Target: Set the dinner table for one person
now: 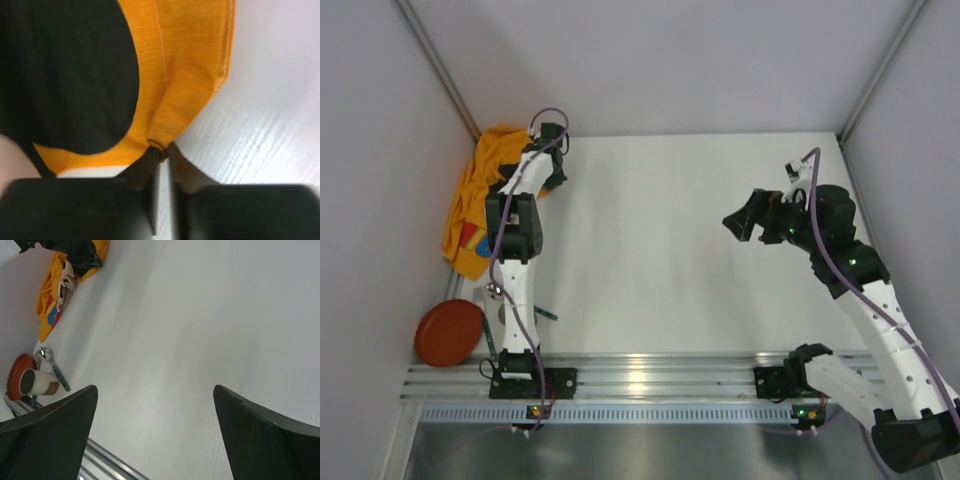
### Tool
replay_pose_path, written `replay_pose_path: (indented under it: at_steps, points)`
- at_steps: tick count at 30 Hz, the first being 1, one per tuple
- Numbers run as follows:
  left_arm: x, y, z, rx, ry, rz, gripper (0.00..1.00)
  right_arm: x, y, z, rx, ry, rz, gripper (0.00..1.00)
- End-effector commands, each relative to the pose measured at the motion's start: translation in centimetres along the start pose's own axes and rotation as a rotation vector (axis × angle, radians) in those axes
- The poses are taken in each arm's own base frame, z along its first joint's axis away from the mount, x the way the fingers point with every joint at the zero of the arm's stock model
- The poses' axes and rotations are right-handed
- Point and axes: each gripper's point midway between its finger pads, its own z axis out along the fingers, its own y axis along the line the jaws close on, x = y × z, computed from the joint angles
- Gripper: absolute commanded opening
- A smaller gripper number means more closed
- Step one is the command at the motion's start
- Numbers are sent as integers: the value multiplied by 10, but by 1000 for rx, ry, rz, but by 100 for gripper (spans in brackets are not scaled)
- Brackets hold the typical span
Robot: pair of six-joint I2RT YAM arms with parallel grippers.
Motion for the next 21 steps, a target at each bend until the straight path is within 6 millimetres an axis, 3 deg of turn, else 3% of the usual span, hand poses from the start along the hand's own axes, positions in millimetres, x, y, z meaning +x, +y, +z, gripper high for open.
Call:
replay_pose_path:
  at_steps: [1, 2, 8, 11, 16, 21]
  points:
    - [43, -13, 23, 76, 132, 52, 9, -17, 14, 2, -52, -52, -39, 100]
    - [44, -18, 23, 107, 137, 58, 0, -17, 15, 3, -55, -51, -49, 100]
    - [45, -46, 1, 197, 118, 78, 0, -9, 15, -2, -58, -28, -61, 100]
    - [51, -67, -23, 228, 104, 117, 0, -6, 16, -10, -55, -26, -75, 100]
    - [82, -118, -75, 305, 117, 213, 0, -1, 16, -31, -52, -52, -111, 100]
    - [141, -170, -147, 456, 175, 285, 0, 15, 8, -50, -20, -60, -134, 100]
